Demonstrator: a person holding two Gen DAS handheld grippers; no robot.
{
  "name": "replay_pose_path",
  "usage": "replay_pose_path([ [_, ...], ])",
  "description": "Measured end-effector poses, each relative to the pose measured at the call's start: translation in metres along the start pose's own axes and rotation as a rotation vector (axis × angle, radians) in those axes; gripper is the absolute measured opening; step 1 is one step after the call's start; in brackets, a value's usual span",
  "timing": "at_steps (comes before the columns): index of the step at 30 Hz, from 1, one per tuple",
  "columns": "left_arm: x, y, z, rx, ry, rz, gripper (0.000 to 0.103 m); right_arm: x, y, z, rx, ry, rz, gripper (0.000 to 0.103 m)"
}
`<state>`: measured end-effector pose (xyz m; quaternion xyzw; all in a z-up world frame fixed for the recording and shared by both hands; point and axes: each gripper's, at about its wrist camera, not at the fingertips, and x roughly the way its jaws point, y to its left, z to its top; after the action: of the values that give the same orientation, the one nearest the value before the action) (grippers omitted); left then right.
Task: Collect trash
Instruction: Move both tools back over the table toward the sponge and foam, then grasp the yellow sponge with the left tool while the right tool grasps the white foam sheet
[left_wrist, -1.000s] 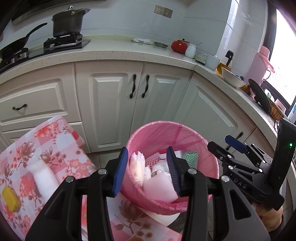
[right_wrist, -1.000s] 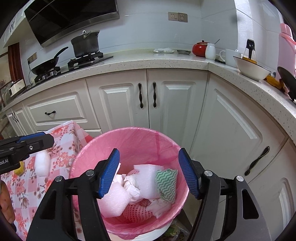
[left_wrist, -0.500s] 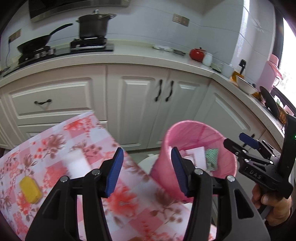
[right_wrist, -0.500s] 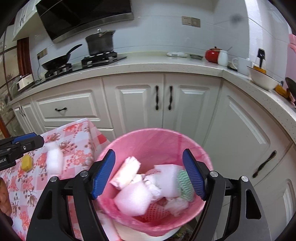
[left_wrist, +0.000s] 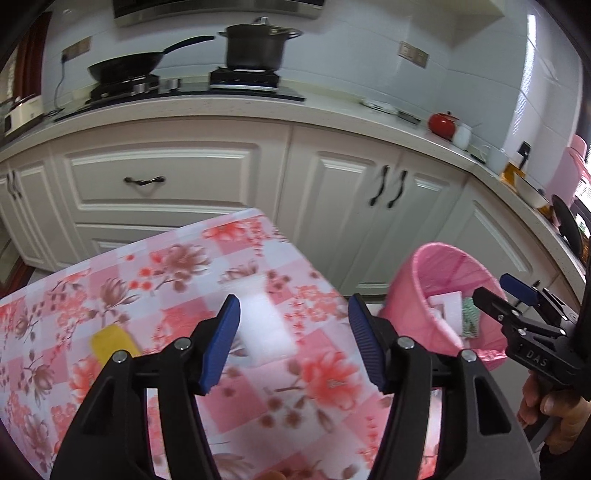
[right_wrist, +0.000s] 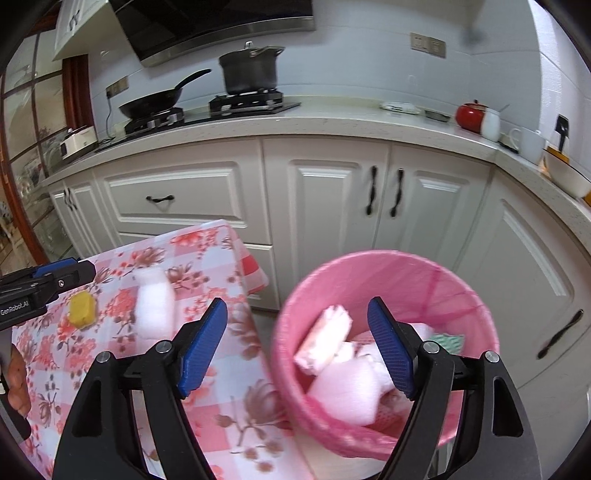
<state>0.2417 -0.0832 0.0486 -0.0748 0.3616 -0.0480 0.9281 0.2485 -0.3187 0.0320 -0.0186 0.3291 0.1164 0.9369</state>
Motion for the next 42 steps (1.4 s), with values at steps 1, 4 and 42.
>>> replay_pose_path([
  [1, -0.001, 0.007, -0.001, -0.009, 0.0, 0.011, 0.059, 0.001, 0.003, 0.0, -0.005, 0.001, 0.005, 0.075],
  [4, -0.001, 0.028, -0.006, -0.026, 0.005, 0.049, 0.061, 0.005, 0.019, 0.0, -0.02, 0.01, 0.024, 0.075],
  [42, 0.062, 0.179, -0.054, -0.239, 0.181, 0.236, 0.083, 0.144, 0.176, -0.018, -0.154, 0.231, 0.148, 0.085],
])
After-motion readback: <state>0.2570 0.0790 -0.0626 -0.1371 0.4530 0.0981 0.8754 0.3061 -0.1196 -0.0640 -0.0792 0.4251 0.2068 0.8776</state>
